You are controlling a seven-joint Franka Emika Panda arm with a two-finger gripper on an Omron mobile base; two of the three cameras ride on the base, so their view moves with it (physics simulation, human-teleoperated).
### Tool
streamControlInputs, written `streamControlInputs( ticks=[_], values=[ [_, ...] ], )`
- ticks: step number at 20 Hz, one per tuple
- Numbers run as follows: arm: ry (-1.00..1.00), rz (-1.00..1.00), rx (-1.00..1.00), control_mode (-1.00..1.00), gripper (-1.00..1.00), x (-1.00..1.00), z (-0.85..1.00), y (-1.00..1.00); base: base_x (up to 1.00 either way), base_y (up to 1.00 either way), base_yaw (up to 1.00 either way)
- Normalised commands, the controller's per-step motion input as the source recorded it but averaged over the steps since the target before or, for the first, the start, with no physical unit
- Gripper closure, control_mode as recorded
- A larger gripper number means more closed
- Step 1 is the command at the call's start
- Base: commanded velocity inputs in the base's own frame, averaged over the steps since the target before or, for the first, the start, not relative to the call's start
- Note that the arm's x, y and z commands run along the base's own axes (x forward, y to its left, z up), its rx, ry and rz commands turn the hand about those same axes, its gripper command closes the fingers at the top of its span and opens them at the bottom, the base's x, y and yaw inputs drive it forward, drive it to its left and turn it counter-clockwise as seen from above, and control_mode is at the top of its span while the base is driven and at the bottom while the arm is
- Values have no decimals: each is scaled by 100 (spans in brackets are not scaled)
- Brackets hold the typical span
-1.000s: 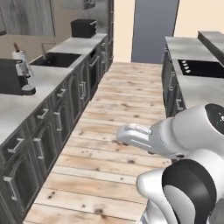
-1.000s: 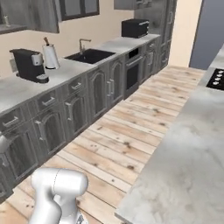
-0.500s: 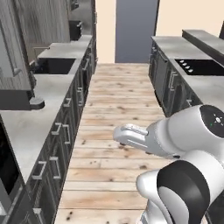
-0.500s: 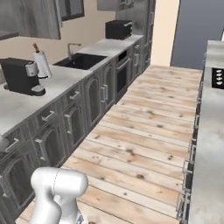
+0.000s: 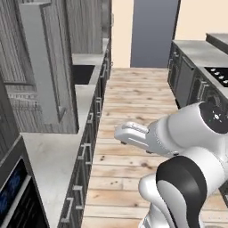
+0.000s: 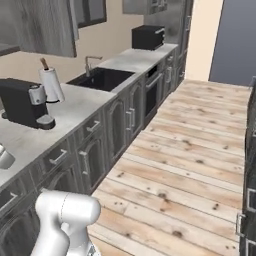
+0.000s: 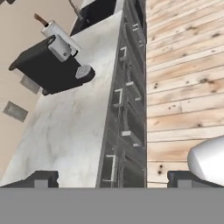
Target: Get the candle and the beer from the cabinet and move them to the dining counter.
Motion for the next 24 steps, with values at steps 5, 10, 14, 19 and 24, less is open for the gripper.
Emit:
streamControlInputs(
  ticks=[5,10,14,19,24],
  values=[
    [0,0,0,100,-100,0,0,0,44,63,39],
    [0,0,0,100,-100,0,0,0,43,-2,36],
    [0,0,0,100,-100,0,0,0,20,-5,31],
    [0,0,0,100,-100,0,0,0,12,-13,33],
    [0,0,0,100,-100,0,0,0,0,-49,28]
  ],
)
